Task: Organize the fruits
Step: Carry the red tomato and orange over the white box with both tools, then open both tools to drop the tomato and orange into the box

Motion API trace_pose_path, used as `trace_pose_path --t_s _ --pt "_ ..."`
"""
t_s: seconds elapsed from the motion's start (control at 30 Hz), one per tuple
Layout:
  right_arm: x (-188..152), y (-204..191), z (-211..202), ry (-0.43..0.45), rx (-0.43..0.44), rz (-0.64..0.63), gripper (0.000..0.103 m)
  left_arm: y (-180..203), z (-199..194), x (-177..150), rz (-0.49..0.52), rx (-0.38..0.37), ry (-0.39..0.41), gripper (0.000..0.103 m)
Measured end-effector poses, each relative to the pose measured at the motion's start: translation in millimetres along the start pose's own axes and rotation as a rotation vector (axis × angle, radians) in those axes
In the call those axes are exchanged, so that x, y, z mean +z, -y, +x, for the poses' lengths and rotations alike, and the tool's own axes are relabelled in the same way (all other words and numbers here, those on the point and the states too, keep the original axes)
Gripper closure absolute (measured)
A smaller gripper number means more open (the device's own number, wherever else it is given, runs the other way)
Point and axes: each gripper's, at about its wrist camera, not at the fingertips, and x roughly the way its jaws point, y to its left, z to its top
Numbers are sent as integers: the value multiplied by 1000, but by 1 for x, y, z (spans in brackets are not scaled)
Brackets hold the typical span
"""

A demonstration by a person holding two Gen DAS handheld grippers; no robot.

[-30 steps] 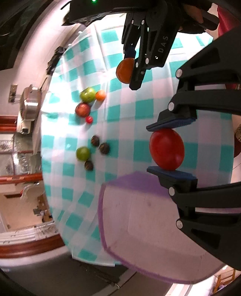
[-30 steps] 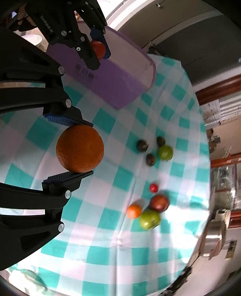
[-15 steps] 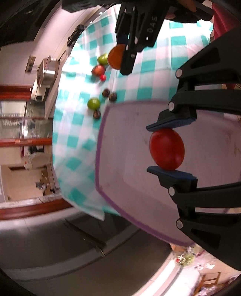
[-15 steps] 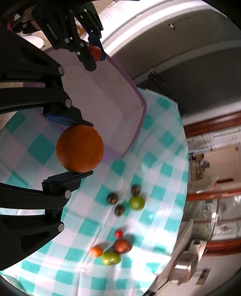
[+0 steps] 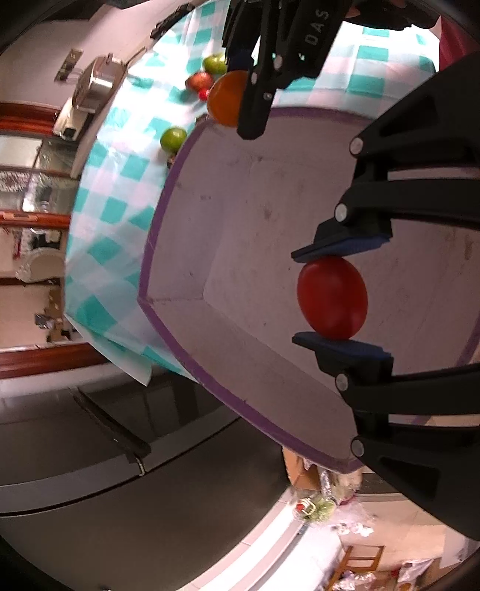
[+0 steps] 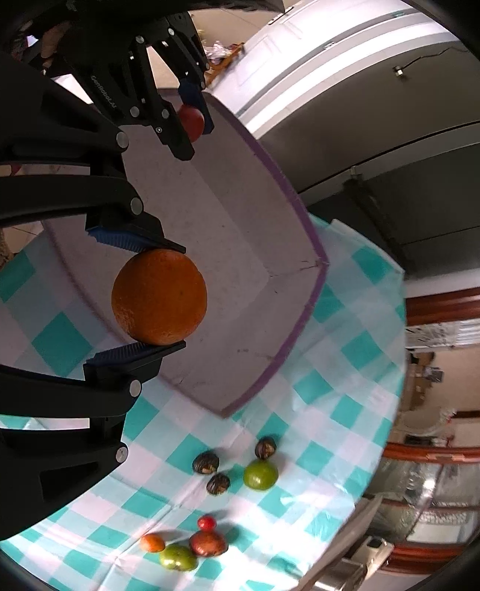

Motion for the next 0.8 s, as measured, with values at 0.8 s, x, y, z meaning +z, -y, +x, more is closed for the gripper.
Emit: trace_pose_path --t_s 0.8 --pt "86 -35 198 -464 30 -186 59 -43 151 33 -253 167 -439 63"
